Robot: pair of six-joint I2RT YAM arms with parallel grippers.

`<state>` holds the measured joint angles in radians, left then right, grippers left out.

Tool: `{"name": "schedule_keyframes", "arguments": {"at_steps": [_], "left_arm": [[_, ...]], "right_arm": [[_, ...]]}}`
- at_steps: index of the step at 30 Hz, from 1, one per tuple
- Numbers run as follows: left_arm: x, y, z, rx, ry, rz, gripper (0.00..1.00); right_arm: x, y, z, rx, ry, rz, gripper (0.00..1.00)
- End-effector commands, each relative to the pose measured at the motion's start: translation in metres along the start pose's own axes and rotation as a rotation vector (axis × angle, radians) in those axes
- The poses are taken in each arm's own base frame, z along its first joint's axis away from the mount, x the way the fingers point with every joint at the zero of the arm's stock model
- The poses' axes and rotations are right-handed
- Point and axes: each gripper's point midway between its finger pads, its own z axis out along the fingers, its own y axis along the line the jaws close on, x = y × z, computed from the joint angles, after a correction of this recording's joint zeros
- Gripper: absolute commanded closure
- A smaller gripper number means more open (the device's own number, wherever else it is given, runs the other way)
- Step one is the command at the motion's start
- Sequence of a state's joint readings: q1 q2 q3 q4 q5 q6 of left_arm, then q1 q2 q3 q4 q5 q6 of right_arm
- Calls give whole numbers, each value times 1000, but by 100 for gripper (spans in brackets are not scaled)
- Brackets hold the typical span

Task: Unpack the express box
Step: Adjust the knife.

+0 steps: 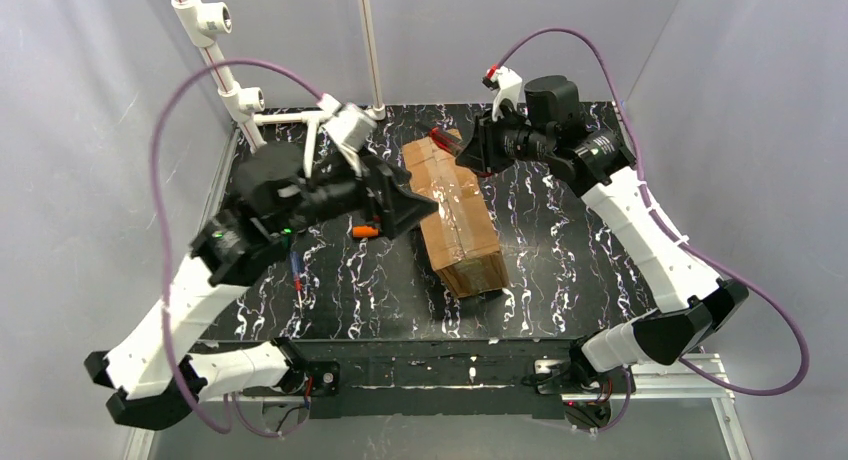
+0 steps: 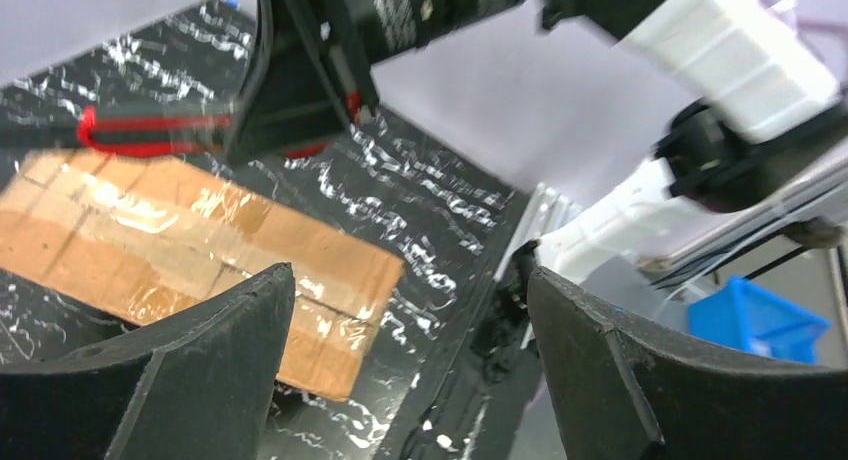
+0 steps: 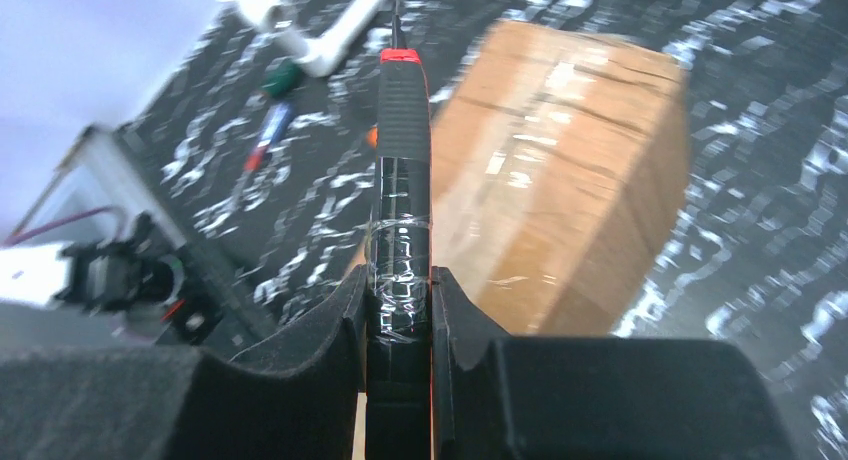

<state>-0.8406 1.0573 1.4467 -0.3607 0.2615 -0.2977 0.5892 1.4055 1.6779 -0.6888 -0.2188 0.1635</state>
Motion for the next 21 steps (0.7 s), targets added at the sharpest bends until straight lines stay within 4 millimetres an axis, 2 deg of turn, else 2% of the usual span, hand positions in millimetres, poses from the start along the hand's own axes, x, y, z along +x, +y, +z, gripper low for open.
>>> {"name": "schedule_keyframes", "arguments": {"at_steps": [1,3,6,10,11,13,21], "left_arm": [[-21,-24,-54,40,59,-51,14],[-27,-20,-62,5,88,-62,12],[-20,-16,-65,16,187,-91,13],[-4,-22,-67,161,302,-150,16],[3,-31,-66,255,332,-176,17],[21,-31,-61,323,390,-222,18],[71,-14,-55,358,506,-263,23]], "right_arm": [[-5,70,-27,-379,18,-49,99],[10,85,-33,-492,74,-28,99],[32,102,-43,-601,140,-25,99],[54,130,-62,-753,190,-38,99],[59,136,-66,-789,204,-38,99],[70,145,-69,-829,243,-48,99],[99,170,-75,-930,340,-75,99]]}}
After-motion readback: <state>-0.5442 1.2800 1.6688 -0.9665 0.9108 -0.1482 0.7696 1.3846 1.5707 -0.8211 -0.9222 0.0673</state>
